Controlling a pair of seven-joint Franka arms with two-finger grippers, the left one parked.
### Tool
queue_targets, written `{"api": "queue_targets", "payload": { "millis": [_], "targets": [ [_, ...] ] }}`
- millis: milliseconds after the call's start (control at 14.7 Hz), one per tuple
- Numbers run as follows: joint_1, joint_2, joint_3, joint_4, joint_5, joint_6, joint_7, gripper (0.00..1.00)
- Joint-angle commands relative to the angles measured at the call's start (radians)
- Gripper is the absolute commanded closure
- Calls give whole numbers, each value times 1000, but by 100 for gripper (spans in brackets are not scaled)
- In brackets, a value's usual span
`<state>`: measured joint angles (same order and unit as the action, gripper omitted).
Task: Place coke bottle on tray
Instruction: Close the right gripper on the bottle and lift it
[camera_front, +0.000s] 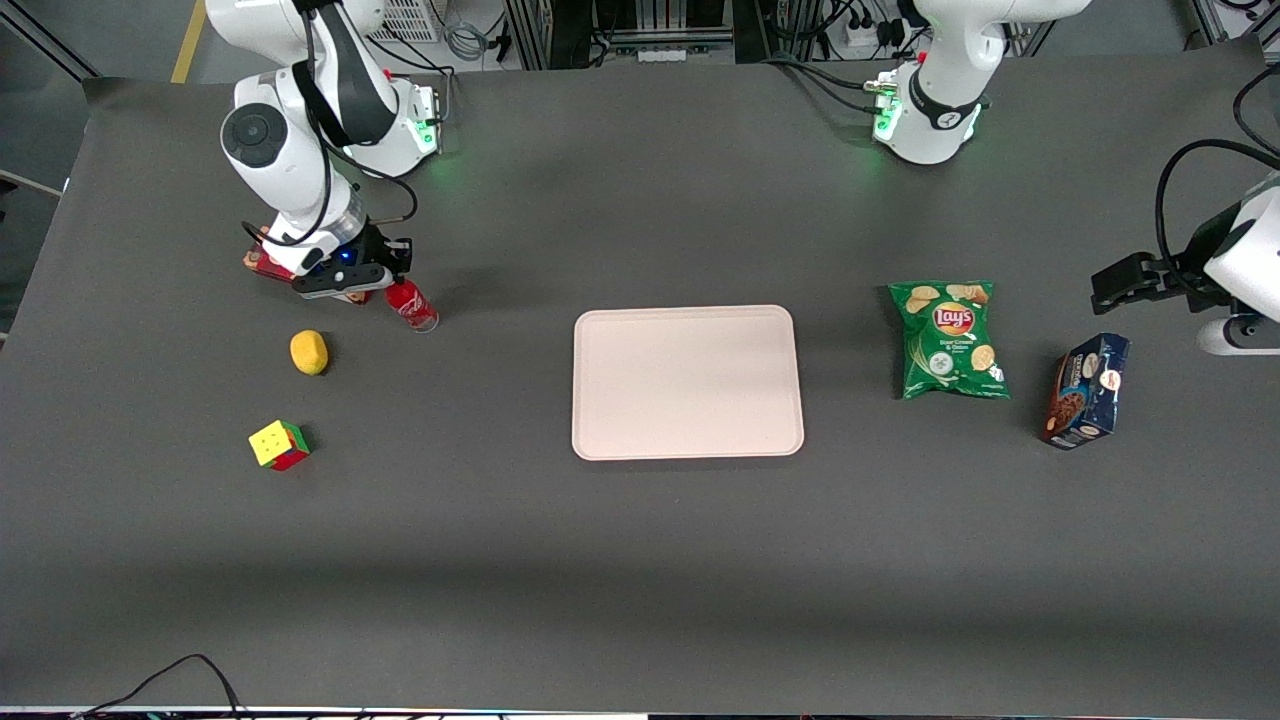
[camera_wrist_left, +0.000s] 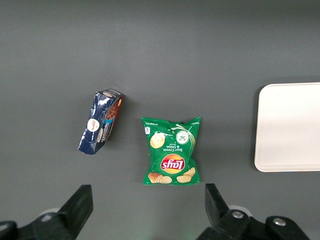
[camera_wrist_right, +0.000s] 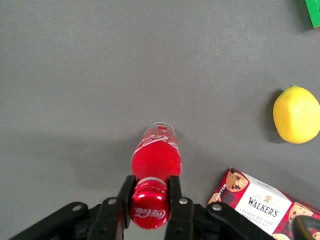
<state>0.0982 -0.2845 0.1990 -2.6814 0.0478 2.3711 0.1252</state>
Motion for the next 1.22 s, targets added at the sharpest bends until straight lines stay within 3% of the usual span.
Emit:
{"api": "queue_targets", "payload": {
  "millis": [0, 340, 679, 951, 1154],
  "targets": [
    [3, -30, 4, 23, 18, -59, 5, 100],
    [3, -88, -13, 138, 20, -226, 5, 100],
    [1, -88, -19, 377, 20, -432, 21, 100],
    [5, 3, -12, 618, 20, -532, 46, 100],
    [24, 124, 35, 809, 21, -616, 157, 100]
  ]
}}
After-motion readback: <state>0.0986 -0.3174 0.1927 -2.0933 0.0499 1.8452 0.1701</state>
